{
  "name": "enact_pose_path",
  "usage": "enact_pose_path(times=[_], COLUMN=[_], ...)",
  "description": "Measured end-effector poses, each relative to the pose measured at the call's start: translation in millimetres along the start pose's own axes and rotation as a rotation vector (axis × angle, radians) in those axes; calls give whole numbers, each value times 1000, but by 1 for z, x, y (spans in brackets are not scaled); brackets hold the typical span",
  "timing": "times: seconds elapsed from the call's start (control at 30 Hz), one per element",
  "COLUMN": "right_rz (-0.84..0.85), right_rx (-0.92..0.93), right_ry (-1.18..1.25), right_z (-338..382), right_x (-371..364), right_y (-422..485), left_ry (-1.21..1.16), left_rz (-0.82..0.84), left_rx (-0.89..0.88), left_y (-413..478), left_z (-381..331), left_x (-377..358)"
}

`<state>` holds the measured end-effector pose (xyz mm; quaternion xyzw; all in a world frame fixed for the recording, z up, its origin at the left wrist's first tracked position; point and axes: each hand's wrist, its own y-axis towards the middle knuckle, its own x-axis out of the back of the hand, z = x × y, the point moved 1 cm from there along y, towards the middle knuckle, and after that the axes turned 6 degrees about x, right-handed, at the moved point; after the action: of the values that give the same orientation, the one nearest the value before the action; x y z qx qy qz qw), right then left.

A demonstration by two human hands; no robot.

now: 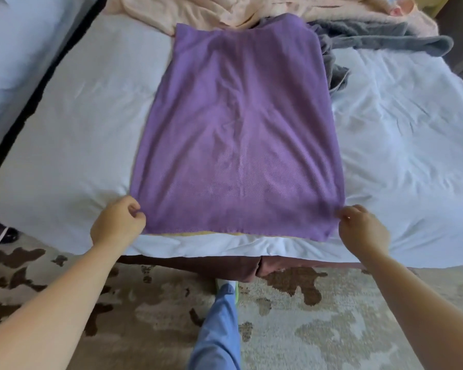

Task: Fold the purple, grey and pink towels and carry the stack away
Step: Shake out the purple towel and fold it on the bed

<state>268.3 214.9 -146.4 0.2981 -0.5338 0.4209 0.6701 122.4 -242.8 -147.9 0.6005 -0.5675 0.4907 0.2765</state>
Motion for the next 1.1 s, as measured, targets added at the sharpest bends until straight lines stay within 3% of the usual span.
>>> enact_pose_path(times=[0.07,0.13,0.23,0.33,0.4,0.47,0.6,0.8,0.97,1.1], right_rz=[-130,-144,88,263,111,-47,8,-59,257,625], right_rx=[68,236,331,260,194,80,-59,-321,-305,-186], right_ry=[121,176,80,-105,-87,-12,154,541,639,531], right_z=[20,48,81,79,68,60,78,99,89,82], right_x=[15,23,12,-10,-3,15,49,80,90,94], right_y=[24,53,90,108,121,149,245,374,436,472], left_ry=[-52,-30,113,356,428,362,241,96,-12,-77], left_rz=[-132,-185,-92,132,103,23,4,35,127,155], left_rx=[-100,-304,-521,-443,-450,-496,-470,-396,-386,-414], left_y=[14,29,53,77,91,109,177,271,325,356], left_z=[-31,-70,-118,-119,-115,-129,-194,-303,-366,-416], left_x=[16,22,7,-18,-14,2,30,32,18,6])
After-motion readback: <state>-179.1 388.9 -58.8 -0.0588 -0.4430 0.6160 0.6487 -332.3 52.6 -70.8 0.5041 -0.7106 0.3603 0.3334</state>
